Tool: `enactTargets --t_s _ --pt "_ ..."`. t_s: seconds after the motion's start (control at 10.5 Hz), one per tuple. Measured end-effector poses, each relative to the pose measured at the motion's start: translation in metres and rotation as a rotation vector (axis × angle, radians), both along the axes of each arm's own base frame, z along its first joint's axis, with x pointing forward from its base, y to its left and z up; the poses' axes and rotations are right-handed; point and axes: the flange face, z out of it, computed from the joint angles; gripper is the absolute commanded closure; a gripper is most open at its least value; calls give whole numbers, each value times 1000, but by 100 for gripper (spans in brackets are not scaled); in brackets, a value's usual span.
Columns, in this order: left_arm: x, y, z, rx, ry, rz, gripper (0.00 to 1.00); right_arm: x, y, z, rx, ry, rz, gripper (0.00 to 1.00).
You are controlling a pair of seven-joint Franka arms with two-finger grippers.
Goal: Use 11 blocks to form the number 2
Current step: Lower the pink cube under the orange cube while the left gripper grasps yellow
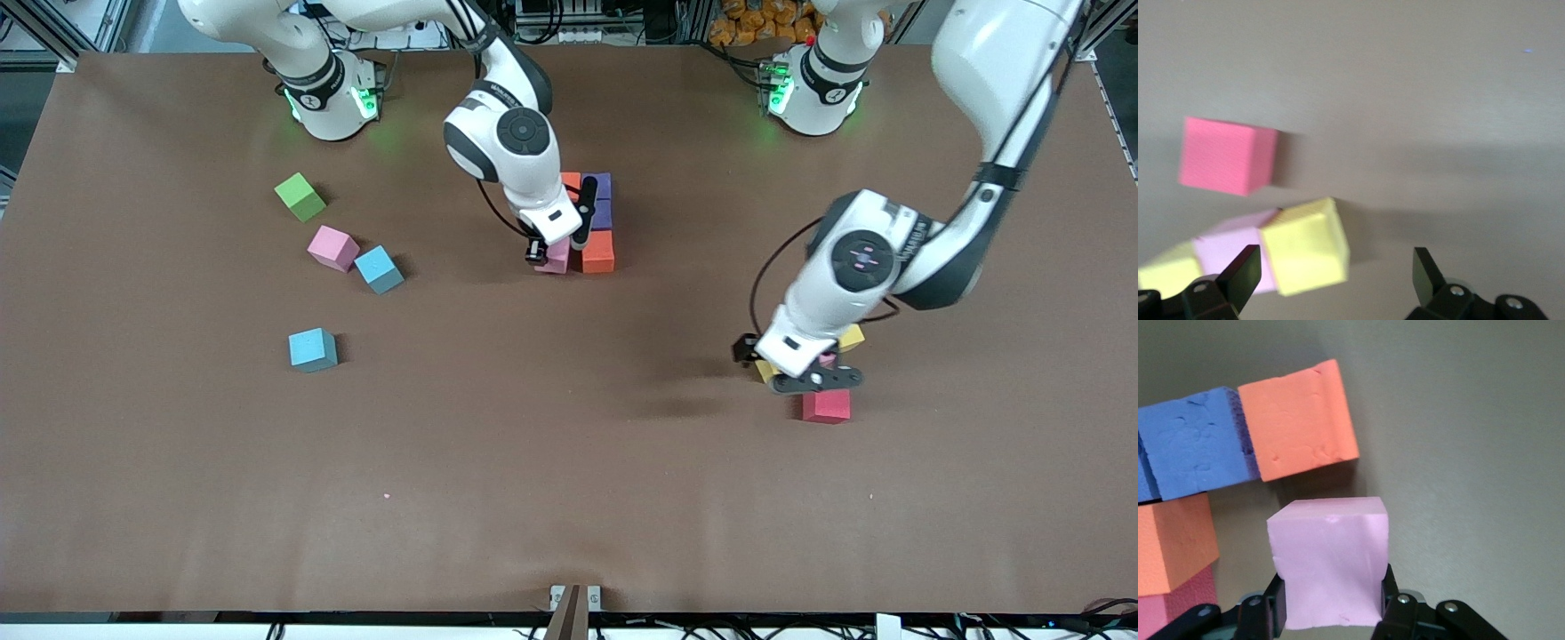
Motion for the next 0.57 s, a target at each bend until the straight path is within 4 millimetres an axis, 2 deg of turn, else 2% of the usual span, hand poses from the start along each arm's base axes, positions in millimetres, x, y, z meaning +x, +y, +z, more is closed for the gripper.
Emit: enactTargets --t_s 0.19,0.57 --pt "6 25 -6 6 15 -140 0 -5 7 -5 13 -8 14 92" --pt "-2 18 -27 5 62 -534 0 -5 8 -19 21 -12 35 92"
